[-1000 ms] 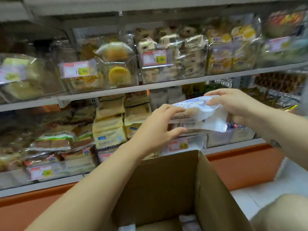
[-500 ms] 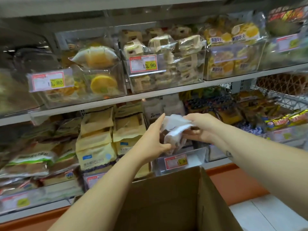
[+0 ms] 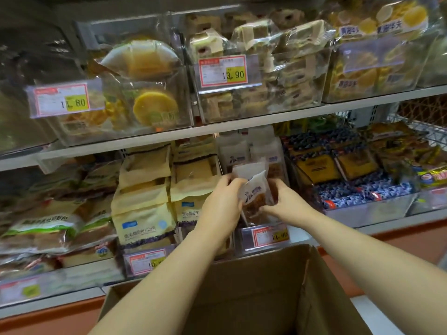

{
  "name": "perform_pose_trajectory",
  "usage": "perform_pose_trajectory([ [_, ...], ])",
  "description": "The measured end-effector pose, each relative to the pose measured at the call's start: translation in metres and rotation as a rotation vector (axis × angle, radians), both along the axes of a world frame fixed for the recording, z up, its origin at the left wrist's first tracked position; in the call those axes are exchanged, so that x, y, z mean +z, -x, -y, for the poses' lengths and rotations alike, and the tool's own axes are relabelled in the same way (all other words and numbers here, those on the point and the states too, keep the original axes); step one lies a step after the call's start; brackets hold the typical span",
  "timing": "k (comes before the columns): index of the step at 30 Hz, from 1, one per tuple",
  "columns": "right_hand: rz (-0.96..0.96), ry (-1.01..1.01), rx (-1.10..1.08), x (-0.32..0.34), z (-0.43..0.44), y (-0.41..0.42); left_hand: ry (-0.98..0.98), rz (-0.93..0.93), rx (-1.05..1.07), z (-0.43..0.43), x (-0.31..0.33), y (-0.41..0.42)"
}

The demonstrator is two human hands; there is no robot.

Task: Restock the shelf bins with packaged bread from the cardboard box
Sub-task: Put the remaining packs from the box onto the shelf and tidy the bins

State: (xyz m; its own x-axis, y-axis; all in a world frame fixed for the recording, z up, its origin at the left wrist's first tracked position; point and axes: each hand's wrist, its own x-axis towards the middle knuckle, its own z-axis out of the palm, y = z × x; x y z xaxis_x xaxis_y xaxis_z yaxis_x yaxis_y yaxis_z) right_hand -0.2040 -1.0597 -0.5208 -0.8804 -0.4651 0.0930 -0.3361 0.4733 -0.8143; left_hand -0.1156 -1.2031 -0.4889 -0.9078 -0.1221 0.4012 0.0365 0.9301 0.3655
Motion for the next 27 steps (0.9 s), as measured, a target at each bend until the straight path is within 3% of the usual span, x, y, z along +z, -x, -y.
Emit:
perform_pose_trajectory([
  [6,-0.03,-0.019,-0.015,-0.004,0.01,0.021,-0.058,-0.071,0.039,-0.005,0.01,0.014],
  [10,0.09,0.112,-0.071,-0.008,0.021,0.036,0.036,-0.074,0.011,-0.005,0.014,0.022],
  [12,0.109,0.148,-0.162,-0.01,0.026,0.041,0.183,-0.087,0.035,-0.002,0.016,0.027],
  [15,0.113,0.05,-0.088,-0.017,0.03,0.041,0.469,-0.093,0.072,0.008,0.014,0.028],
  [17,0.073,-0.019,0.022,-0.022,0.031,0.039,0.531,-0.089,0.091,0.016,0.008,0.026],
  [21,-0.049,-0.087,0.086,-0.027,0.035,0.043,0.535,0.017,0.042,0.025,-0.013,0.015],
  [24,-0.028,-0.25,0.15,-0.024,0.033,0.05,0.568,0.023,0.008,0.025,-0.017,0.01],
  [27,-0.106,-0.301,0.02,-0.015,0.026,0.046,0.572,0.027,-0.024,0.027,-0.016,0.009],
])
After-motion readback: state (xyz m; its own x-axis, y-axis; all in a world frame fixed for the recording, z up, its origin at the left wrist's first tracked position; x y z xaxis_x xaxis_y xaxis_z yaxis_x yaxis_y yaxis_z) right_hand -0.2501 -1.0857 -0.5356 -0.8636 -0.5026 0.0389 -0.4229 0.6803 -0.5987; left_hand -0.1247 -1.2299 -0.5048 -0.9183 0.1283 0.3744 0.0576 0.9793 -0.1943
